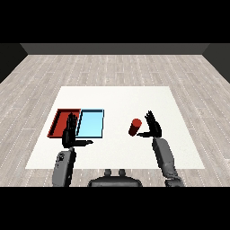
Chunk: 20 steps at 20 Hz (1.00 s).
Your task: Pick the red can and put it in the red box
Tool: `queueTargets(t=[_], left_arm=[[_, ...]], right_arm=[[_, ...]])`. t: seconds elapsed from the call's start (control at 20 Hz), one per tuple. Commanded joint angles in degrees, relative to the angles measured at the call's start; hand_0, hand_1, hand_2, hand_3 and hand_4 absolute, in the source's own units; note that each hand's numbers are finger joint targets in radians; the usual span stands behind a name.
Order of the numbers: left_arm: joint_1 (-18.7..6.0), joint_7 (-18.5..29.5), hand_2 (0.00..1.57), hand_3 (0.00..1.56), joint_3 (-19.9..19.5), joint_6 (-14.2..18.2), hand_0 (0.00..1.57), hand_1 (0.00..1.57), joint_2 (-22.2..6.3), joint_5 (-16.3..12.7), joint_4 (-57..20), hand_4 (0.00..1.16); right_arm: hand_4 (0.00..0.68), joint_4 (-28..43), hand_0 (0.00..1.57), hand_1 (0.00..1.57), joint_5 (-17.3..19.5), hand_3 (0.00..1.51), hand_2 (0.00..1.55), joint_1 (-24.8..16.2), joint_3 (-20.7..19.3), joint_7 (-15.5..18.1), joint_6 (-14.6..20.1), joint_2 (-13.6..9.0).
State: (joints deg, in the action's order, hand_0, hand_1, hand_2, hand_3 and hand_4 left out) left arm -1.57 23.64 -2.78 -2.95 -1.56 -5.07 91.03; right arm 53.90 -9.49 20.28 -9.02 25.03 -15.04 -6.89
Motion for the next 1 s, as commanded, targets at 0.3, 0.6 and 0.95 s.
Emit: queueTargets(t=[0.3, 0.6, 0.95], left_arm=[[0.3, -4.3, 0.00, 0.00, 1.1, 1.9, 0.00, 0.00, -0.3, 0.5, 5.0, 0.00], [2.0, -0.6, 0.00, 0.00, 0.0, 0.3, 0.00, 0.00, -0.8, -0.1, 2.5, 0.00], [0.0, 0.0, 0.00, 0.00, 0.1, -0.4, 0.00, 0.00, -1.0, 0.0, 0.9, 0.00]], right_arm=[[0.000, -2.3, 0.00, 0.00, -0.1, 0.00, 0.00, -0.2, 1.6, 0.5, 2.0, 3.3], [0.000, -11.8, 0.00, 0.00, -0.9, 0.00, 0.00, 5.9, -0.4, 2.1, -0.6, 0.8], [0.000, -16.9, 0.00, 0.00, -0.1, 0.00, 0.00, 8.2, 0.6, 6.5, -0.5, 3.5]])
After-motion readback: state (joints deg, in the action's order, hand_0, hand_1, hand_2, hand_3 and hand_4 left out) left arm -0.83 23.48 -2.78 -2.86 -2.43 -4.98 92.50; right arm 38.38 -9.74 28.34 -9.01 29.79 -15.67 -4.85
